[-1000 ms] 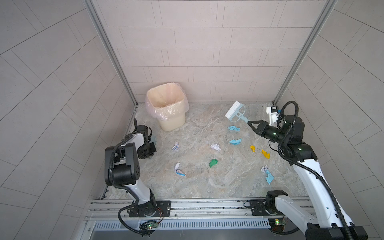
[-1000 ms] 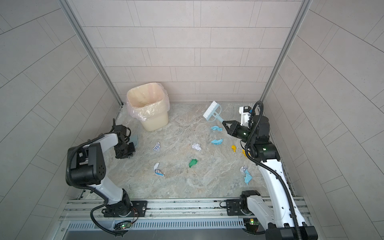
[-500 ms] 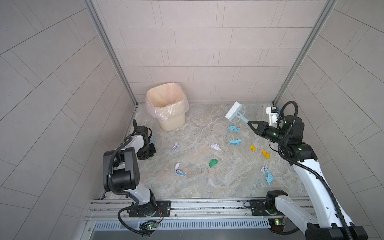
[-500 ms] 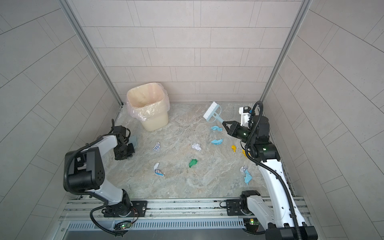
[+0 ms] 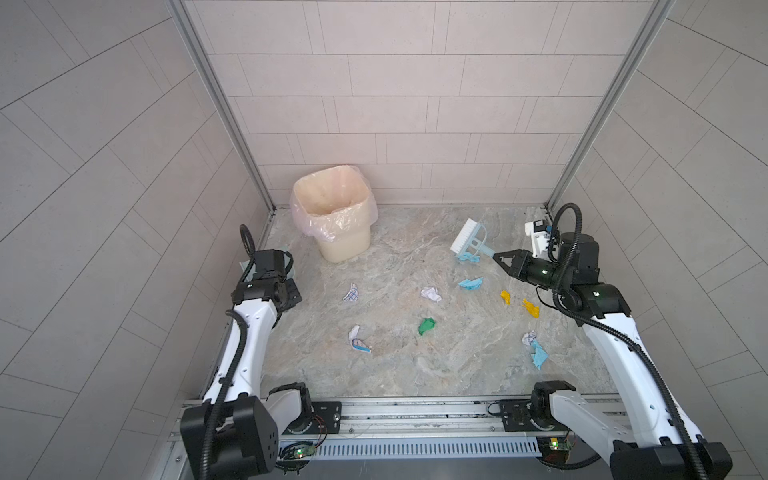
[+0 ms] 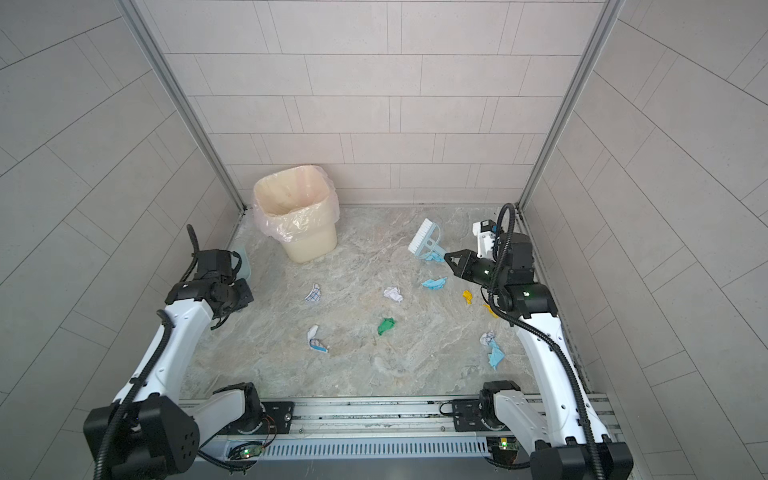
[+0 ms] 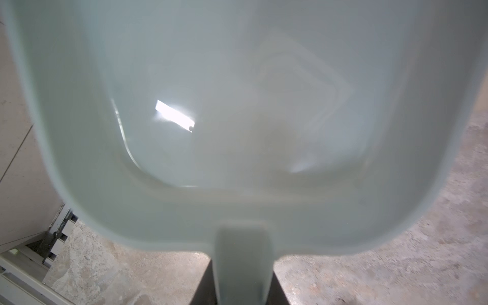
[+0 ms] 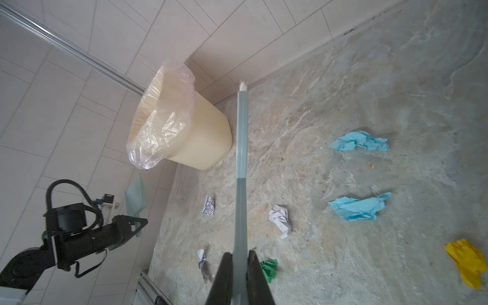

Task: Sweep away the paper scraps from the table
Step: 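Carry the dustpan toward the scraps with the left gripper while the right lowers the brush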

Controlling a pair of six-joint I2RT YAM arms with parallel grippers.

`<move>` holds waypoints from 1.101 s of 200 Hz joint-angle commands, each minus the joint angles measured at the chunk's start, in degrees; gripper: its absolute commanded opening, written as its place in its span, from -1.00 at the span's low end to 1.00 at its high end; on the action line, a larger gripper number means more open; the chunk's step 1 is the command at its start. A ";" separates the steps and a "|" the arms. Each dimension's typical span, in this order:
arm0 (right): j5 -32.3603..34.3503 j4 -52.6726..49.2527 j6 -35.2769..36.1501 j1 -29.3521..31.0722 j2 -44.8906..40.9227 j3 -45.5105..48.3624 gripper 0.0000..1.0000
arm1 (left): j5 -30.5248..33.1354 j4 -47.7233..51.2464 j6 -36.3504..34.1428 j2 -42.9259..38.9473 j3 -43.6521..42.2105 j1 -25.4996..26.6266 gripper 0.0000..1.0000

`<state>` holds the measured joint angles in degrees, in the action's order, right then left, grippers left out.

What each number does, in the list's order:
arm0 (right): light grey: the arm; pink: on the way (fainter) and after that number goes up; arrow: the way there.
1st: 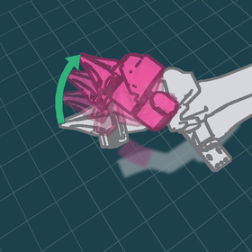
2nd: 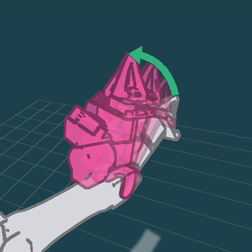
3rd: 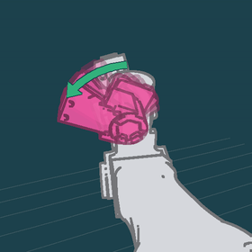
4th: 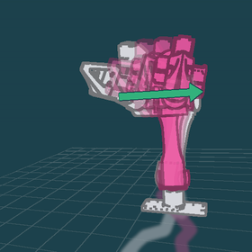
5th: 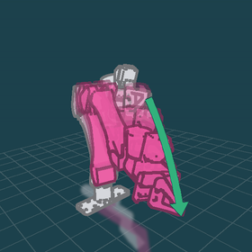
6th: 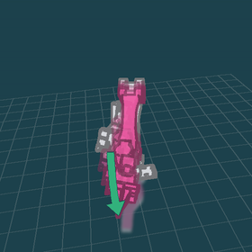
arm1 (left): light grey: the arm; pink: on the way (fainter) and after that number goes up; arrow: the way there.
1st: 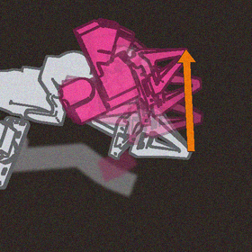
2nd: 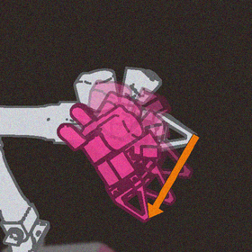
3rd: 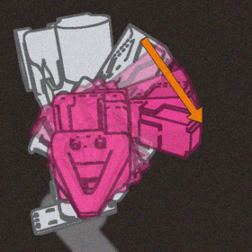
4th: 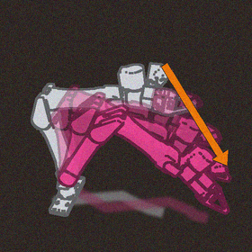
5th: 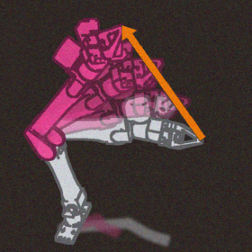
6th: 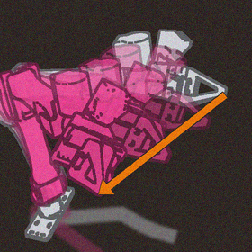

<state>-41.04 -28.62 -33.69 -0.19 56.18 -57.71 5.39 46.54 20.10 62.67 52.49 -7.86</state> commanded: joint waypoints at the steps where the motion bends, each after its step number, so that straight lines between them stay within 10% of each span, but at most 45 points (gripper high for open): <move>1: 0.87 -6.28 5.43 -0.17 0.59 -3.50 -1.00 | 1.73 3.88 2.70 -3.96 3.18 3.28 -1.00; 100: 9.23 -20.68 16.23 -0.17 1.58 -8.44 -1.00 | 0.64 17.56 1.49 -9.76 12.17 26.53 -1.00; 162: 17.07 -30.19 20.50 -0.09 3.53 -13.30 -1.00 | -1.66 17.27 -2.40 0.92 14.96 48.22 -1.00; 220: 21.79 -36.11 21.80 6.25 4.74 -14.35 -1.00 | -8.48 17.42 -4.93 11.76 16.22 54.59 -1.00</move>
<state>-22.50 -59.94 -13.67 3.55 60.29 -70.28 -0.21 62.06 16.62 72.55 66.63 45.56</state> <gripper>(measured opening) 0.120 0.213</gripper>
